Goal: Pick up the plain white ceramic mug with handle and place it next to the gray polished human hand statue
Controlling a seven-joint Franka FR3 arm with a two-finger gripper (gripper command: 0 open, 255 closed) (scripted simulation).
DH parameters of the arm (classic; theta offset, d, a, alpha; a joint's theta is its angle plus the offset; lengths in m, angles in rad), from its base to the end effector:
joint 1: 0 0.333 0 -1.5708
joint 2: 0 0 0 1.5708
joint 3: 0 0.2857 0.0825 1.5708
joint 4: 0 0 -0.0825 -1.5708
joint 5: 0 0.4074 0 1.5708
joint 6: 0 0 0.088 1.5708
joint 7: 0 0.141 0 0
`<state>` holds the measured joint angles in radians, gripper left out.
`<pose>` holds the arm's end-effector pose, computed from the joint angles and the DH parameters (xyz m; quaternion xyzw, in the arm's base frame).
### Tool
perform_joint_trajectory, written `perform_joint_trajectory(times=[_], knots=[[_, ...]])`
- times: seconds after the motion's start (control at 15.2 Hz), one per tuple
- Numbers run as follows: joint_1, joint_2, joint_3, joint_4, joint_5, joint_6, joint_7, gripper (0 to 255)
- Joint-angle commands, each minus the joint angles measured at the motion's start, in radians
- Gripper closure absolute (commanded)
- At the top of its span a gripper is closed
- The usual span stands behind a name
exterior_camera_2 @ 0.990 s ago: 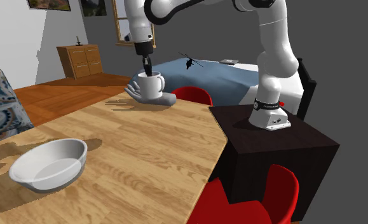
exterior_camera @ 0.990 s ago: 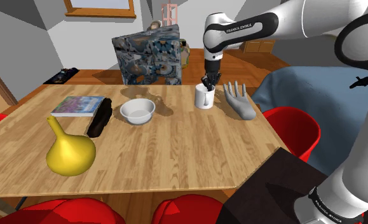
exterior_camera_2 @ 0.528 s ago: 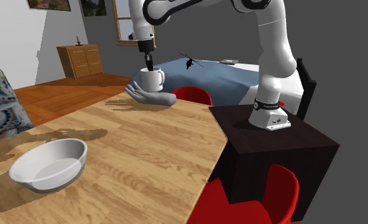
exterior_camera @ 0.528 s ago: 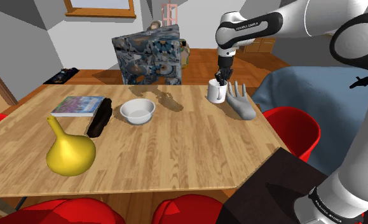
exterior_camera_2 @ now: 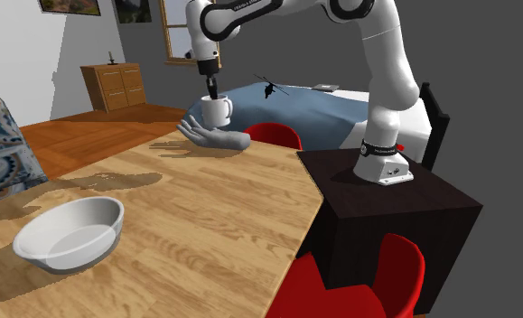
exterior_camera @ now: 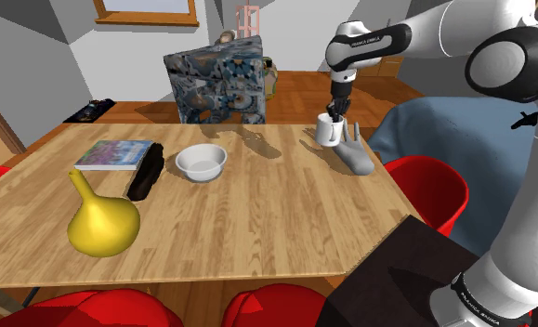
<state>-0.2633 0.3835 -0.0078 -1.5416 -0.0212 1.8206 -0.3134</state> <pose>0.6421 -0.1805 0.3537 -0.9983 -0.0245 0.0533 0.0039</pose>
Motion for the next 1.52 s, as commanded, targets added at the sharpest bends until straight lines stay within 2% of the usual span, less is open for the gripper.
perform_joint_trajectory(times=[0.0,1.45], knots=[[-0.002,0.007,-0.001,-0.015,0.0,0.022,-0.003,255],[-0.002,0.117,-0.001,-0.152,-0.001,0.27,0.003,255]])
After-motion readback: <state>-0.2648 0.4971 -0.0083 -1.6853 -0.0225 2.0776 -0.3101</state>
